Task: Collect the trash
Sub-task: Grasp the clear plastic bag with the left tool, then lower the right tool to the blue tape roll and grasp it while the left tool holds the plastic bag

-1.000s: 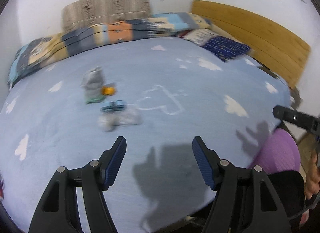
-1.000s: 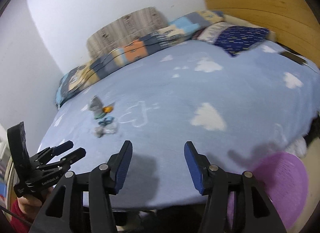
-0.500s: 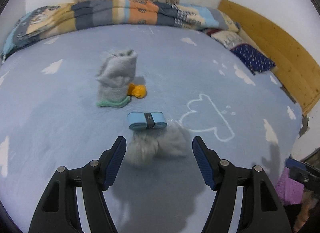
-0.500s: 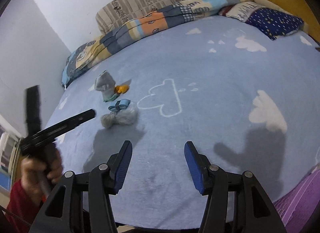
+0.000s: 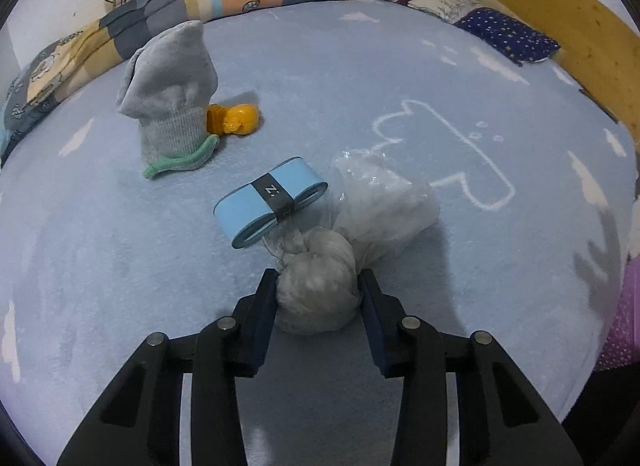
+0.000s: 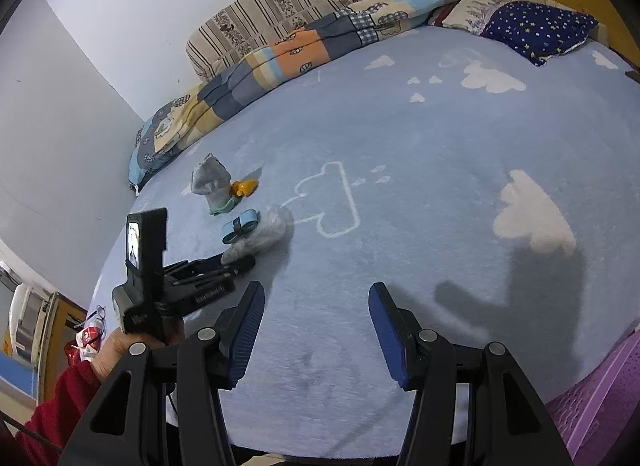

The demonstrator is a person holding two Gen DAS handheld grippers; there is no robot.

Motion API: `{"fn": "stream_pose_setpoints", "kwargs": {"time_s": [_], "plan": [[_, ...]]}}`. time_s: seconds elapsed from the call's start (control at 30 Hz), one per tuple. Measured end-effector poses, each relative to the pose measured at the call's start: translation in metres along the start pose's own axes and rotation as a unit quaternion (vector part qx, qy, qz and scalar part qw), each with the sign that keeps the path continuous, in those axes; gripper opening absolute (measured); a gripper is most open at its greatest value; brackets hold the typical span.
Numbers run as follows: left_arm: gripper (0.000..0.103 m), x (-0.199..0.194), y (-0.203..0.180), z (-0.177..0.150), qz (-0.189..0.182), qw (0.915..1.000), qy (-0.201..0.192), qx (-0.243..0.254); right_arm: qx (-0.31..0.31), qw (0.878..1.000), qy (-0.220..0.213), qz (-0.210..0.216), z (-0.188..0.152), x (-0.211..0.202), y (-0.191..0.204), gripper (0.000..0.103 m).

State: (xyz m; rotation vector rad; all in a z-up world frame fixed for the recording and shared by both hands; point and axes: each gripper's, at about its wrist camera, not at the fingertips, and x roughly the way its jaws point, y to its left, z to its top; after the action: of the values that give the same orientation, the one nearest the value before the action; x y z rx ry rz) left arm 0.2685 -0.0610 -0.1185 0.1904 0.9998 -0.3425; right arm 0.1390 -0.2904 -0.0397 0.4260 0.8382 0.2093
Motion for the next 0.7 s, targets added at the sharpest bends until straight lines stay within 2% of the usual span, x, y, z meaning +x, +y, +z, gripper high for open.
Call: {"fn": "stream_pose_setpoints", "kwargs": {"time_s": [0.03, 0.17, 0.23, 0.37, 0.43, 0.53, 0.63, 0.7], "plan": [[0.045, 0.003, 0.001, 0.0, 0.009, 0.9999, 0.004, -0.005, -0.001, 1.0, -0.003, -0.001, 0.0, -0.001, 0.0, 0.058], [0.046, 0.008, -0.006, 0.001, 0.023, 0.9997, -0.003, -0.01, -0.004, 1.0, -0.013, -0.006, -0.001, -0.006, -0.001, 0.058], [0.038, 0.006, -0.009, 0.0, 0.022, 0.9997, -0.009, -0.007, -0.006, 1.0, -0.016, -0.008, -0.001, -0.007, -0.001, 0.058], [0.036, -0.01, -0.011, -0.002, 0.017, 0.9996, -0.02, -0.007, -0.003, 1.0, -0.017, -0.008, -0.001, -0.007, -0.003, 0.058], [0.036, -0.025, -0.009, -0.003, 0.01, 0.9993, -0.032, -0.017, -0.001, 1.0, -0.016, -0.007, 0.0, -0.007, -0.003, 0.058], [0.036, -0.06, -0.005, -0.004, -0.021, 0.9972, -0.052, -0.05, 0.003, 1.0, -0.015, -0.002, 0.0, -0.007, -0.004, 0.058], [0.036, -0.101, 0.007, -0.013, -0.056, 0.99, -0.081, -0.1, 0.007, 1.0, -0.013, 0.003, 0.001, -0.005, -0.004, 0.058], [0.036, -0.125, 0.014, -0.019, -0.04, 0.986, -0.102, -0.125, 0.005, 1.0, -0.01, 0.004, 0.0, -0.004, -0.003, 0.057]]}}
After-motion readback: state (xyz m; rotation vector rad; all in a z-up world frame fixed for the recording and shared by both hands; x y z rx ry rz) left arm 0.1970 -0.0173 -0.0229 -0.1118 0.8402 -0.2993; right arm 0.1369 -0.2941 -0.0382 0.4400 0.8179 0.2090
